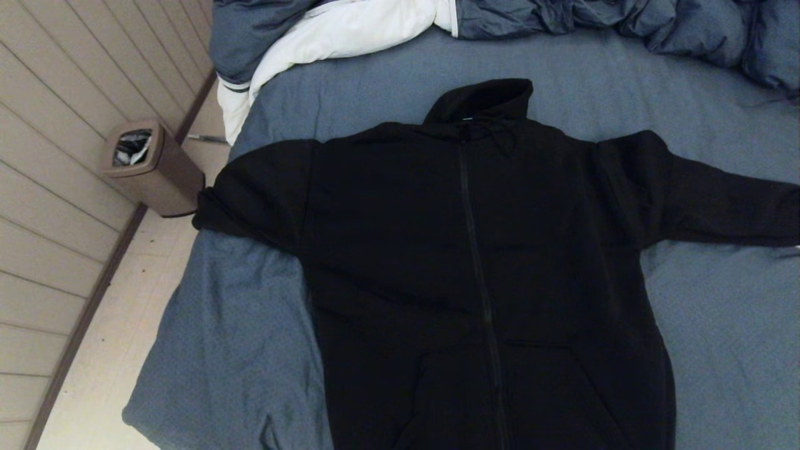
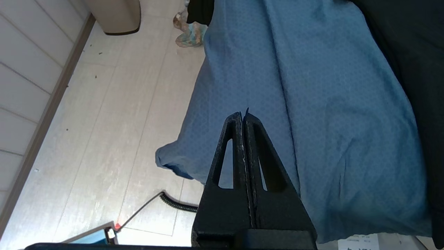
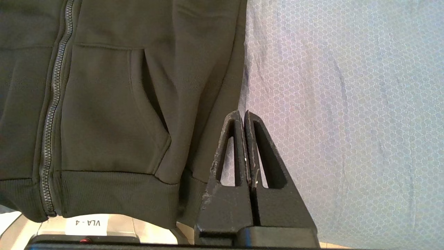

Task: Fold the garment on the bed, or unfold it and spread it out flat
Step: Fold the black sweatshirt

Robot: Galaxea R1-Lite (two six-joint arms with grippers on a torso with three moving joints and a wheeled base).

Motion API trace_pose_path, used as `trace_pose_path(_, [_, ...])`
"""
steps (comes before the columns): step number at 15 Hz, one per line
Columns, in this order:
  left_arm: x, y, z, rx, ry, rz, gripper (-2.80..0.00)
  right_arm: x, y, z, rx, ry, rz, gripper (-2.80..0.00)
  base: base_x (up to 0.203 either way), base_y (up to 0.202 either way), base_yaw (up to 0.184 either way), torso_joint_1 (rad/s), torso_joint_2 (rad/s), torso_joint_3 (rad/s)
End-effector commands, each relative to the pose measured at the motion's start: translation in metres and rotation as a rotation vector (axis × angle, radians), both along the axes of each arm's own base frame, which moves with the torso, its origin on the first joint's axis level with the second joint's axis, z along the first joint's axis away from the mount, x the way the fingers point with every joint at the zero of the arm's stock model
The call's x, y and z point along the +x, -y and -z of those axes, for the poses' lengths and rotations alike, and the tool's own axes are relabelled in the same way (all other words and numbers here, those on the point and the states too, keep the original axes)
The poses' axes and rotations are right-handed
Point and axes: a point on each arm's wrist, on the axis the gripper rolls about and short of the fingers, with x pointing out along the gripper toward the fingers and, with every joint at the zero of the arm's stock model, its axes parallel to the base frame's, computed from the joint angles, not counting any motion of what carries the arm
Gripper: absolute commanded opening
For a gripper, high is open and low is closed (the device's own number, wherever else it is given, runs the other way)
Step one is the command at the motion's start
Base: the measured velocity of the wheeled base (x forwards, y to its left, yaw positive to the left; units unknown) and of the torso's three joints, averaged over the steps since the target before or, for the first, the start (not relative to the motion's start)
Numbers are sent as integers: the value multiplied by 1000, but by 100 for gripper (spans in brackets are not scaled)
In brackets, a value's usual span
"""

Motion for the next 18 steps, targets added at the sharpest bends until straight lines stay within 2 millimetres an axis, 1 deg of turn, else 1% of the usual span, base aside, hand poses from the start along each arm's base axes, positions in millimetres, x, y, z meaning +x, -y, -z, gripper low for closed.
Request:
trace_pose_path(1, [0, 0, 0, -1, -1, 0, -280, 0, 0, 0, 0, 1, 0, -280, 0, 0, 0, 0, 0, 0])
trace_pose_path(18, [0, 0, 0, 1, -1, 0, -280, 0, 0, 0, 0, 2, 0, -280, 0, 0, 0, 0, 0, 0])
